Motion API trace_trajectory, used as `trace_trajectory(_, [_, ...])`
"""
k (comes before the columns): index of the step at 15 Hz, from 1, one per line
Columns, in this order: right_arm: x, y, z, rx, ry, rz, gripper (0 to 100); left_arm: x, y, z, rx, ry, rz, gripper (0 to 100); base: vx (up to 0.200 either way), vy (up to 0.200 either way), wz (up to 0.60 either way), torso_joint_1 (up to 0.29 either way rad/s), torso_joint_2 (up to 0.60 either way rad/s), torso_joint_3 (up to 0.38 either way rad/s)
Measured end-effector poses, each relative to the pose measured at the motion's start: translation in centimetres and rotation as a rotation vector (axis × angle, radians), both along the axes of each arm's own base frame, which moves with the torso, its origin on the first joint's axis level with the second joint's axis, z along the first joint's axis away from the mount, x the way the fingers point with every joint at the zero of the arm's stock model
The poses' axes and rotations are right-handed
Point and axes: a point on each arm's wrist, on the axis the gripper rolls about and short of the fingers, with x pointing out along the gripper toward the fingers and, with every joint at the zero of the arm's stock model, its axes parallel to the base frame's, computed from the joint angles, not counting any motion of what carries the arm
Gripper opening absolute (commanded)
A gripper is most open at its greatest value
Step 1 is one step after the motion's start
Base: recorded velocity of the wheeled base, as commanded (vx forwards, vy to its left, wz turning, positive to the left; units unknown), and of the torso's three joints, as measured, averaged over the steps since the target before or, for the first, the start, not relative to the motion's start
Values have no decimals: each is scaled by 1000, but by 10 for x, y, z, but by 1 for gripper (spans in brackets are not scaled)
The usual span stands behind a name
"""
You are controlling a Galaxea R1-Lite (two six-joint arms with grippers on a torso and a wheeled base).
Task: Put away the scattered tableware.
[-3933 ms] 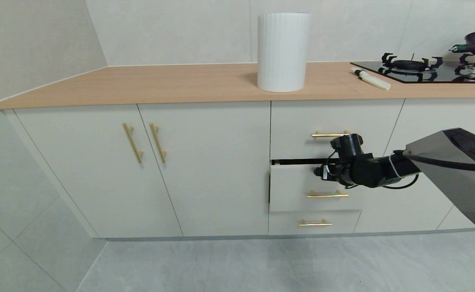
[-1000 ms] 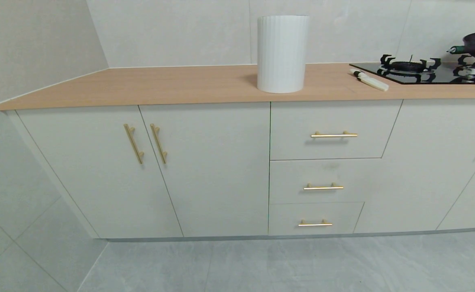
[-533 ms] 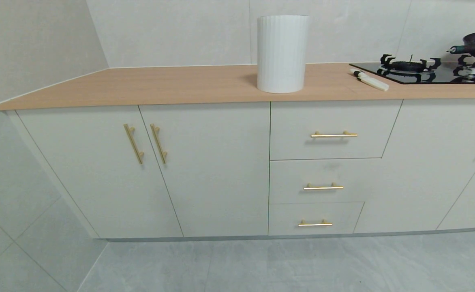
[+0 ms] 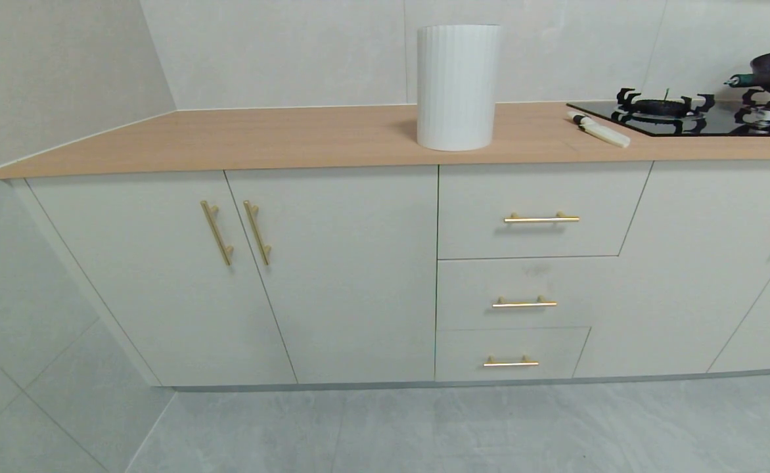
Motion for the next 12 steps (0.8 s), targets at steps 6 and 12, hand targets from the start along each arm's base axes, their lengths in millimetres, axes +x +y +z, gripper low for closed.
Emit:
trace_trajectory(6, [0, -2, 0, -25, -1, -112, 100, 0, 0, 0, 0, 0, 0, 100, 0, 0, 0, 0, 0, 0])
trace_trajectory(12, [0, -2, 0, 60, -6, -97, 100, 0, 0, 0, 0, 0, 0, 100, 0, 0, 0, 0, 0, 0])
